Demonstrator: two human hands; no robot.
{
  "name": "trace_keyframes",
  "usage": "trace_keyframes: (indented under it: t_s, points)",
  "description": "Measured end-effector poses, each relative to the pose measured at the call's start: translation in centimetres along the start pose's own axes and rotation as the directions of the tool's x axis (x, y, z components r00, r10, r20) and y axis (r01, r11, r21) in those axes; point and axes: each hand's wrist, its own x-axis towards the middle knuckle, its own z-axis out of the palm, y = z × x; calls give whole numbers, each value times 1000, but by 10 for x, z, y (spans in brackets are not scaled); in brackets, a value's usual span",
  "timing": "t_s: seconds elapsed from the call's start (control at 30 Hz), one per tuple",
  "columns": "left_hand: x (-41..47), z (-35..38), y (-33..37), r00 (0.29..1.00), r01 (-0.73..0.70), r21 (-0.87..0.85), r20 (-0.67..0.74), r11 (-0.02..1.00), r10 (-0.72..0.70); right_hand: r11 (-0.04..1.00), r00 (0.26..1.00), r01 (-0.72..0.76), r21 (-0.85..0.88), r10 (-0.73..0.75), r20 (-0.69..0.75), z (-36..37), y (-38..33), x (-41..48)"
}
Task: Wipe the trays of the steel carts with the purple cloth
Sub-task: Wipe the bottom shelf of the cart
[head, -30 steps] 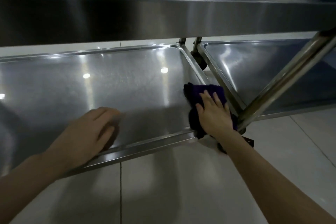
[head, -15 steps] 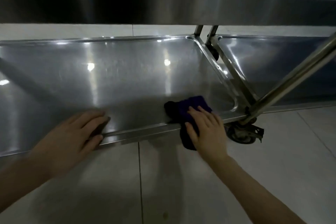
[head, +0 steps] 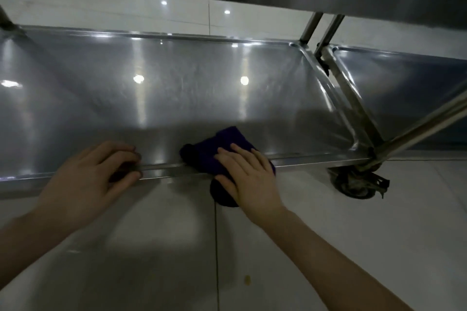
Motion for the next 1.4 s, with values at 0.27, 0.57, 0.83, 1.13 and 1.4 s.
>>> trace_keyframes:
  t_s: [0.27,0.57,0.83,1.13,1.4]
  points:
    - [-28,5,-19,999,12,10,-32,1000,-12,965,973,-222,-138,229,33,-16,27,-15]
    - [-30,-8,-39,973,226,48,-54,973,-224,990,962,65,127,-96,257,7,-55,31]
    - [-29,-7,-43,960,279,45,-42,959,-277,777,763,-628,-46,627,161,-28,76,28]
    - [-27,-4,-41,964,261,38,-63,965,-259,991,926,-84,105,38,377,49,-99,116]
    - [-26,-6,-45,974,206,13,-97,978,-204,885,866,-462,-56,464,187,5,54,93]
